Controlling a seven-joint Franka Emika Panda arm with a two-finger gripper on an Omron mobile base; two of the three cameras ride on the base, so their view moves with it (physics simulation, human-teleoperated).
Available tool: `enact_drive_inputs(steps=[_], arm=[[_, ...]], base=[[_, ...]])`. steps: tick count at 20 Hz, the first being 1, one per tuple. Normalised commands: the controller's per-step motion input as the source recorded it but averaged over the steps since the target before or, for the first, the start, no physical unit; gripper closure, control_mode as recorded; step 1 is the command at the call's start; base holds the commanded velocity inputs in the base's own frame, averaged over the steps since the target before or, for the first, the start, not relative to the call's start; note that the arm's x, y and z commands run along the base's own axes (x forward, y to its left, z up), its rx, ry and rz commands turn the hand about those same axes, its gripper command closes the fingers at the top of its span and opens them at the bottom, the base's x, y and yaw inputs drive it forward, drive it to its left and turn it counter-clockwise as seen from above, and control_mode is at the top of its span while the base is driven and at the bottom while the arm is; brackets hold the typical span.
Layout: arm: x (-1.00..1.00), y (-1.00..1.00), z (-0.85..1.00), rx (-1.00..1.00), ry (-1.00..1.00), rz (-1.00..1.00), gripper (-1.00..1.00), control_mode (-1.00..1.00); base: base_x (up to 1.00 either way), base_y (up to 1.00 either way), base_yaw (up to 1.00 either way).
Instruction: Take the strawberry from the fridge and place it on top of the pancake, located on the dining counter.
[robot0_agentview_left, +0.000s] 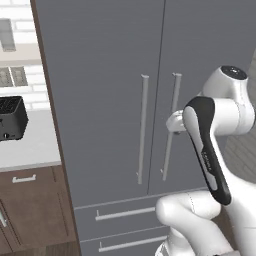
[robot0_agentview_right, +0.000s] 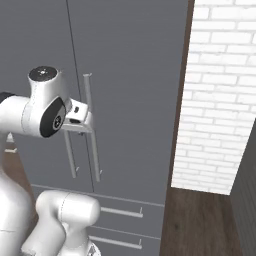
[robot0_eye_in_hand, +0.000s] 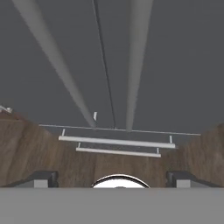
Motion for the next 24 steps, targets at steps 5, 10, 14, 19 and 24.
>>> enact_drive_inputs(steps=[5,10,14,19,24], arm=[[-0.62,0.00,0.00,0.00,0.00,0.00,-1.00,-1.00],[-0.30,-0.18,0.09,-0.02,-0.01,-0.02,-1.00,-1.00],[-0.16,-0.26,0.00,-0.06,0.00,-0.02,-1.00,-1.00],[-0.04,0.11,0.00,-0.10,0.00,0.00,-1.00,-1.00],[-0.04,0.03,0.00,-0.02,0.00,0.00,-1.00,1.00]], base=[[0.00,0.00,0.00],[0.00,0.00,0.00],[0.00,0.00,0.00],[0.00,0.00,0.00],[-0.26,0.47,0.00]])
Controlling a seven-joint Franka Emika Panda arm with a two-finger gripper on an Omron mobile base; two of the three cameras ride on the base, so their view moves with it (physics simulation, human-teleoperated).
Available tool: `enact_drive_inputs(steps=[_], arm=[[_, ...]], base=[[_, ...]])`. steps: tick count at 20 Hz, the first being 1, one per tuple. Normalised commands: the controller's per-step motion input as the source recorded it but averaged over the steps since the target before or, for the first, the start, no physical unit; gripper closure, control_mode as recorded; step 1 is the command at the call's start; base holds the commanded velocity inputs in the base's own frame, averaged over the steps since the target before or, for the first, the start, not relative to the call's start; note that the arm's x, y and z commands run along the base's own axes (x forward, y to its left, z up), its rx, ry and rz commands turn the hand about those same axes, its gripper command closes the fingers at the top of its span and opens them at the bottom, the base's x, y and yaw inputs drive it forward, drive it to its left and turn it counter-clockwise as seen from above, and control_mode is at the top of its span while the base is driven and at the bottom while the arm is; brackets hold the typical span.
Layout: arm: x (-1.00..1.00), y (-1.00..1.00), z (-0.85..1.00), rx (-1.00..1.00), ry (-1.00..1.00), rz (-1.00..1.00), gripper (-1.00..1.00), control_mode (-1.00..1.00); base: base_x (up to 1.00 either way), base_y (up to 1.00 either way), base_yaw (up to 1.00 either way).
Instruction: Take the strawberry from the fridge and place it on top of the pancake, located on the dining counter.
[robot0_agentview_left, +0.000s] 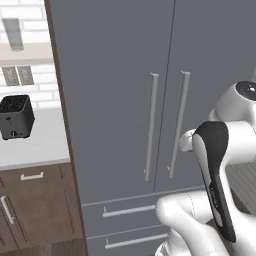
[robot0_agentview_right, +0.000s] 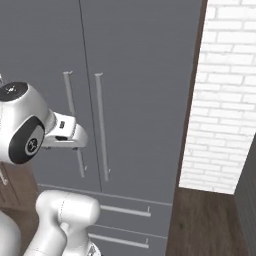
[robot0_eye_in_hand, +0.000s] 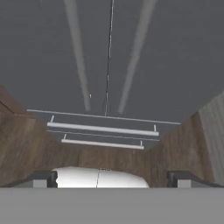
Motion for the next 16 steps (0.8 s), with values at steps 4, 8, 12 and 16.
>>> enact_drive_inputs(steps=[4,8,12,16], arm=[[0.00,0.00,0.00,0.00,0.00,0.00,-1.00,1.00],[0.00,0.00,0.00,0.00,0.00,0.00,-1.00,1.00],[0.00,0.00,0.00,0.00,0.00,0.00,-1.00,1.00],[0.00,0.00,0.00,0.00,0.00,0.00,-1.00,1.00]], base=[[-0.15,0.32,0.00],[-0.55,0.00,0.00],[-0.90,0.00,0.00],[-0.57,0.00,0.00]])
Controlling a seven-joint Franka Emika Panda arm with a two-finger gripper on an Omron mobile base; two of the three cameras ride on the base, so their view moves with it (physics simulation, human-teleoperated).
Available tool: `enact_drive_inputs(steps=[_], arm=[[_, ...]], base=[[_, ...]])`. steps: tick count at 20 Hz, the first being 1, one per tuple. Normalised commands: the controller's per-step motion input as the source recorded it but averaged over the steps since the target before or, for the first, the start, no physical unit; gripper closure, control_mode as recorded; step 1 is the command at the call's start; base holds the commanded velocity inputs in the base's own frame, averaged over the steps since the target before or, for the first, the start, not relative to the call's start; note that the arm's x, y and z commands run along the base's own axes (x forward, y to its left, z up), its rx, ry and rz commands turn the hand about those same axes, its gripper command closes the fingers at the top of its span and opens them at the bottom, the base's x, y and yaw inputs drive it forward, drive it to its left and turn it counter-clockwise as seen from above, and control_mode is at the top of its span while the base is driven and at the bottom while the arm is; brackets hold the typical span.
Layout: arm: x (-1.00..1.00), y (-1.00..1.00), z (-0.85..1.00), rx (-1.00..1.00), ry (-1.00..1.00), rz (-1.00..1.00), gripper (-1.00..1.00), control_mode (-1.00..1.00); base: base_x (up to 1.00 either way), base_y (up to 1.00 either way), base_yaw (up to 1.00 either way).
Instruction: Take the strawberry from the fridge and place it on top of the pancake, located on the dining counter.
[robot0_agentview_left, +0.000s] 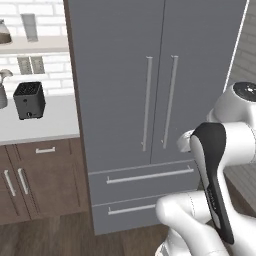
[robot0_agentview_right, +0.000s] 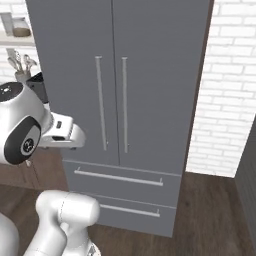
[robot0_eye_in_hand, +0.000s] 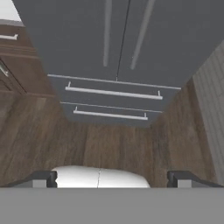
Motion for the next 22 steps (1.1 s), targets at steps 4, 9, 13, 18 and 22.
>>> enact_drive_inputs(steps=[4,9,13,18,22], arm=[[0.00,0.00,0.00,0.00,0.00,0.00,-1.00,1.00],[0.45,0.00,0.00,0.00,0.00,0.00,-1.00,-1.00],[0.97,-0.12,0.00,0.00,-0.03,0.00,-1.00,-1.00],[0.92,-0.48,0.00,0.03,-0.04,0.00,-1.00,-1.00],[0.73,-0.14,0.00,0.00,-0.15,0.00,-1.00,-1.00]], base=[[-0.17,0.00,0.00],[0.02,0.00,0.00],[0.00,0.00,0.00],[0.00,0.00,0.00],[0.00,0.00,0.00]])
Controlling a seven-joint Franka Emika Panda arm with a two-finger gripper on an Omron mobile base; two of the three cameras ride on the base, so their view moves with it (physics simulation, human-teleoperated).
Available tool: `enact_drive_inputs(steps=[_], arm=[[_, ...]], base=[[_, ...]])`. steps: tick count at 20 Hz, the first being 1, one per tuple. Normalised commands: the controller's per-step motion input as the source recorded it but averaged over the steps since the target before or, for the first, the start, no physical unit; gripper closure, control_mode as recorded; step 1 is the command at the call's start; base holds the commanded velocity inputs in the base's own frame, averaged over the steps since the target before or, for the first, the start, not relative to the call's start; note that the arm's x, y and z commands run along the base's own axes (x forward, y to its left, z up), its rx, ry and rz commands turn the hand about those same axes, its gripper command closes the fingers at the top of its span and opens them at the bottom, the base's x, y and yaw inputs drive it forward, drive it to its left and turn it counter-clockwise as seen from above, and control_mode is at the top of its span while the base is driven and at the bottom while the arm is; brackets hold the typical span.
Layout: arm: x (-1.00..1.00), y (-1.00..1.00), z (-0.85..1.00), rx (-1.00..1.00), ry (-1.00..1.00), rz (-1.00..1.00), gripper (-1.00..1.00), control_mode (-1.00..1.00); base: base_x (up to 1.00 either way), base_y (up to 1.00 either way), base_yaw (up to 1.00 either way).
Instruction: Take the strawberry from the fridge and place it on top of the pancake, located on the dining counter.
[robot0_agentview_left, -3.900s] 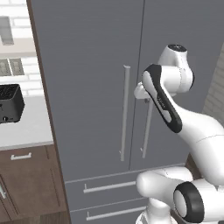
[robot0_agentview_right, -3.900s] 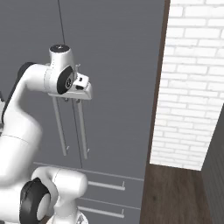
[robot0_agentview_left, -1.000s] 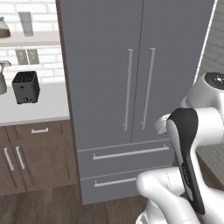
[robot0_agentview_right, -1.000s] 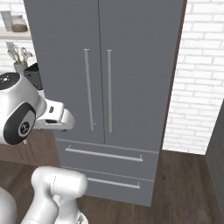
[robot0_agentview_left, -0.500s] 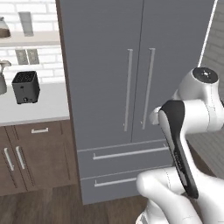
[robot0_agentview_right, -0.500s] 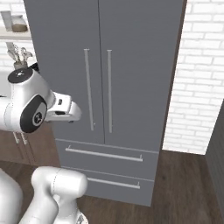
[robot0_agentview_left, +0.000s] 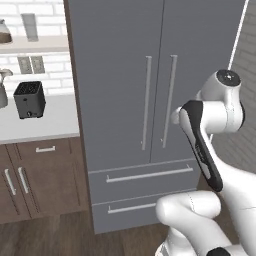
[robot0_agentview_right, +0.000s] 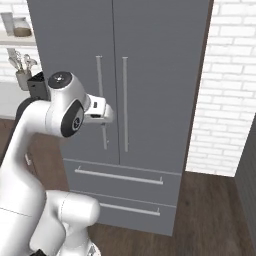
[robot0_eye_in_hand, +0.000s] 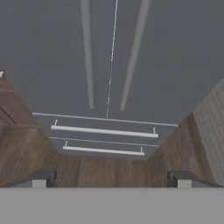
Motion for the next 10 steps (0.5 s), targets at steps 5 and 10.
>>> enact_drive_inputs(steps=[5,10], arm=[[0.52,-0.14,0.00,0.01,-0.15,0.00,-1.00,-1.00],[0.62,-0.16,0.00,0.00,0.01,0.00,-1.00,-1.00]], base=[[0.00,0.00,0.00],[0.00,0.00,0.00]])
